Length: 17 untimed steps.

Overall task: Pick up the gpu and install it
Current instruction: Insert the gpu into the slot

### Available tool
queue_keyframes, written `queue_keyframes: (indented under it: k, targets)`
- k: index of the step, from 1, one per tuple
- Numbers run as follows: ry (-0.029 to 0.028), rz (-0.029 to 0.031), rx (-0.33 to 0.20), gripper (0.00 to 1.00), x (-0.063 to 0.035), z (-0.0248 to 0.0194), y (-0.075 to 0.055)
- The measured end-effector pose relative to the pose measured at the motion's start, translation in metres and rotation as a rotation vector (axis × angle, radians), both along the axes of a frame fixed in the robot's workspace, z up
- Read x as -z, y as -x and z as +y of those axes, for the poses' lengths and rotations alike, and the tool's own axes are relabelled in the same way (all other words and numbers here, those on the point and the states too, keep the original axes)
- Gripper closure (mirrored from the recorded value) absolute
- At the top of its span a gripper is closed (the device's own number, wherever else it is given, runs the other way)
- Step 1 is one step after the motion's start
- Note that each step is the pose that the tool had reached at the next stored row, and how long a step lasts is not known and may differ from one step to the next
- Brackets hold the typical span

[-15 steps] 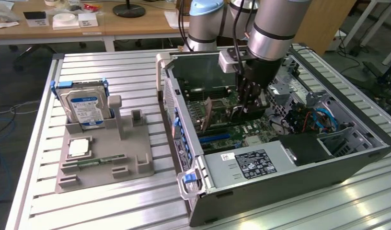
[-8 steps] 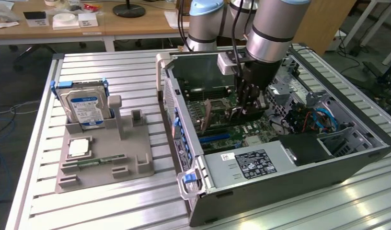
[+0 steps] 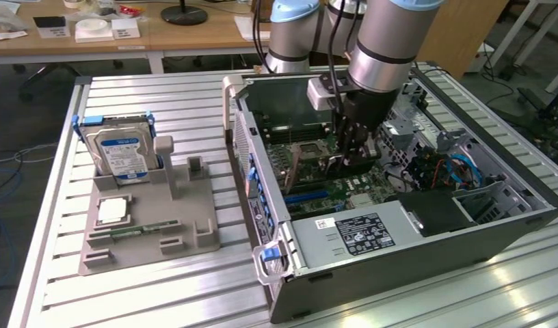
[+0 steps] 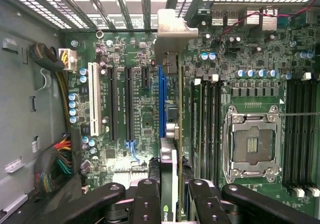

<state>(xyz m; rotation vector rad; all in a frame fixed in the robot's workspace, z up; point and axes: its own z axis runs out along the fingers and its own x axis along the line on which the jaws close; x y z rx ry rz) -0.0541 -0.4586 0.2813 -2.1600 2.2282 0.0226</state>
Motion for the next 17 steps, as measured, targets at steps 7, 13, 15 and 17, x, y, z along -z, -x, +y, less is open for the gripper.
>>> queue_keyframes:
  k: [7,13,15,17]
  targets:
    - [-0.0001,-0.0001,-0.003,0.74,0.0017,-0.0003,0.0019]
    - [-0.0001,-0.0003,-0.003,0.74,0.0018,-0.0023,0.0072]
    - [-0.0002,-0.0004,-0.003,0.74,0.0019,-0.0039,0.0079]
    - [-0.0002,-0.0004,-0.003,0.74,0.0030,-0.0041,0.0085]
